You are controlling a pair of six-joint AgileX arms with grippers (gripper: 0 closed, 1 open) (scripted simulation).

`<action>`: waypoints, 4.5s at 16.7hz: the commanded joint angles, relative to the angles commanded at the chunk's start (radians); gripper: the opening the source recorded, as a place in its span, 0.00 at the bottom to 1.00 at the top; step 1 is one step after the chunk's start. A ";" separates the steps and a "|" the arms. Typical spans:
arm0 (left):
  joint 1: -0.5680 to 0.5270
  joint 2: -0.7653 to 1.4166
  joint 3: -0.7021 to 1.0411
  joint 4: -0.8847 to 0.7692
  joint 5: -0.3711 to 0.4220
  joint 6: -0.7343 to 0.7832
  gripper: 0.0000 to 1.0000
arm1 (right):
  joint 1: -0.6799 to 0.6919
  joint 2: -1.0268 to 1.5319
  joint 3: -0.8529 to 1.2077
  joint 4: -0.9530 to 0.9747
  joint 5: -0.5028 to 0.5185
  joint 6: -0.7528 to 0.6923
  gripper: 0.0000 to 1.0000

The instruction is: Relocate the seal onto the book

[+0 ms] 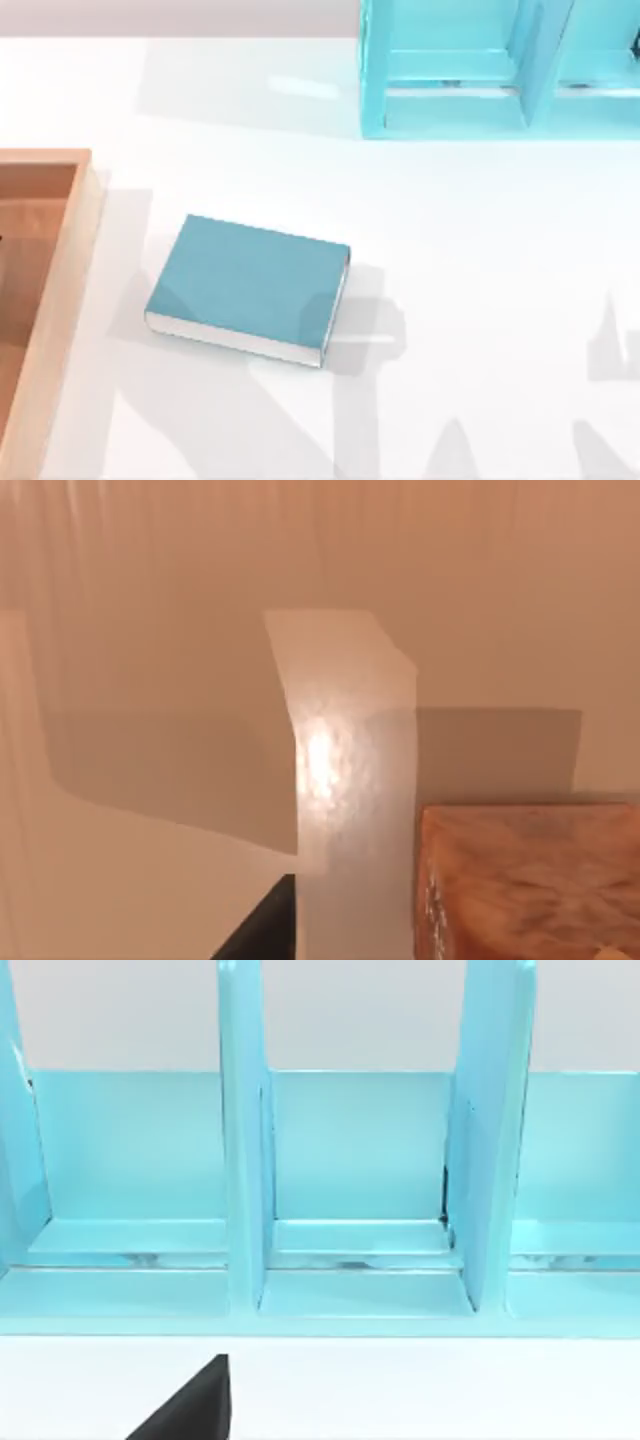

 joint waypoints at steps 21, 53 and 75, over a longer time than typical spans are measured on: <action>-0.060 -0.033 0.068 -0.067 -0.015 -0.066 0.00 | 0.000 0.000 0.000 0.000 0.000 0.000 1.00; -0.810 0.114 0.429 -0.313 0.001 -0.809 0.00 | 0.000 0.000 0.000 0.000 0.000 0.000 1.00; -0.812 0.112 0.445 -0.331 0.001 -0.811 0.83 | 0.000 0.000 0.000 0.000 0.000 0.000 1.00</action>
